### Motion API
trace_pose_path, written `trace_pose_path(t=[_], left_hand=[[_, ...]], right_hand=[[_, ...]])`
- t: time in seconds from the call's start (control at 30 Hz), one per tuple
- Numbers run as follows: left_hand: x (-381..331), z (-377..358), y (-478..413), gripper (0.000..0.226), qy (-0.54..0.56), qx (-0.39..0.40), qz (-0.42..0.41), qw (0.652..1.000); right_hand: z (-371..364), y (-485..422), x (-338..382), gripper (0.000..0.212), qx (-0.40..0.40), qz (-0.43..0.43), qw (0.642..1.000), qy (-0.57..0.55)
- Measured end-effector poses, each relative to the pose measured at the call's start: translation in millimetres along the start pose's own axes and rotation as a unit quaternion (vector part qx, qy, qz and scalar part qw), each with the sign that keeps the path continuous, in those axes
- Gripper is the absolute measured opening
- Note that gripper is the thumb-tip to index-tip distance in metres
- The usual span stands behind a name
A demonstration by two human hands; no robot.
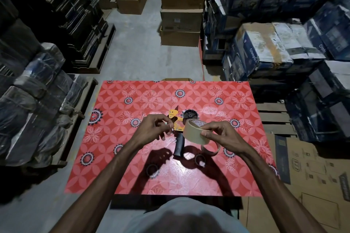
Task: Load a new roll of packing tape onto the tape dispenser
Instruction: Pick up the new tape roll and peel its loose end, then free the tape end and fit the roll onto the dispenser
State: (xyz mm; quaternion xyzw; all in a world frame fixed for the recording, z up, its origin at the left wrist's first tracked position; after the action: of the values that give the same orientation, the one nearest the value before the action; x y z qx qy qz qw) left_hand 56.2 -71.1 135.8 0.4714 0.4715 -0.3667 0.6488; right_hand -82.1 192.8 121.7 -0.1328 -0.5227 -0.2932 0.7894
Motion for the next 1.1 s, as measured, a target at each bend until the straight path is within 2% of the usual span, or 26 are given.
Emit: trace_pose_path(t=[0.13, 0.2, 0.3, 0.4, 0.5, 0.57, 0.6, 0.67, 0.73, 0.9, 1.0, 1.1], left_hand=[[4, 4, -5, 0.006, -0.091, 0.005, -0.051, 0.995], [7, 3, -6, 0.008, -0.157, 0.034, -0.089, 0.983], [13, -5, -1, 0.017, -0.209, 0.078, -0.132, 0.966], [25, -5, 4, 0.019, -0.245, 0.078, -0.17, 0.951], [41, 1, 6, 0.027, -0.271, 0.055, -0.196, 0.941], [47, 2, 5, 0.033, -0.3, 0.042, -0.215, 0.928], [49, 1, 3, 0.035, -0.321, 0.039, -0.221, 0.92], [53, 0, 1, 0.04, -0.35, 0.033, -0.219, 0.91], [57, 3, -2, 0.038, -0.347, 0.028, -0.21, 0.914], [70, 9, -9, 0.016, -0.328, 0.021, -0.205, 0.922], [76, 12, -12, 0.015, -0.32, 0.016, -0.205, 0.925], [80, 13, -15, 0.012, -0.296, 0.006, -0.199, 0.934]], right_hand=[[-5, 4, 5, 0.017, 0.009, -0.021, 1.0, 0.011], [-10, 6, 7, 0.007, 0.011, -0.027, 0.998, 0.056], [-20, 6, 9, 0.03, -0.002, -0.017, 0.984, 0.175], [-27, 7, 16, 0.037, -0.008, -0.003, 0.971, 0.238], [-33, 3, 14, 0.084, 0.001, -0.02, 0.959, 0.282], [-40, -1, 16, 0.103, 0.016, -0.02, 0.948, 0.318], [-44, -5, 16, 0.101, 0.025, -0.02, 0.94, 0.34], [-50, -14, 18, 0.079, 0.042, -0.013, 0.927, 0.372], [-54, -23, 21, 0.068, 0.047, -0.017, 0.92, 0.388], [-67, -36, 5, 0.094, 0.074, -0.098, 0.91, 0.397], [-72, -38, -3, 0.093, 0.022, -0.105, 0.89, 0.443], [-72, -38, -8, 0.103, -0.015, -0.105, 0.882, 0.459]])
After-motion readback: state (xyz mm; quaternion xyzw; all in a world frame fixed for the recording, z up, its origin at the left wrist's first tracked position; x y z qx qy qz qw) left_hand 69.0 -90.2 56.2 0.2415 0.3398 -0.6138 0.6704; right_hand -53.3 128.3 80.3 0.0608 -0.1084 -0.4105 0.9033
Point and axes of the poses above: each hand's wrist, its own y-axis away from the middle knuckle, its own z-axis out of the back of the hand, x = y × z, the point moved 1 cm from there along -y, towards the middle knuckle, and after that the axes turned 14 degrees about y, right-handed, at the moved point
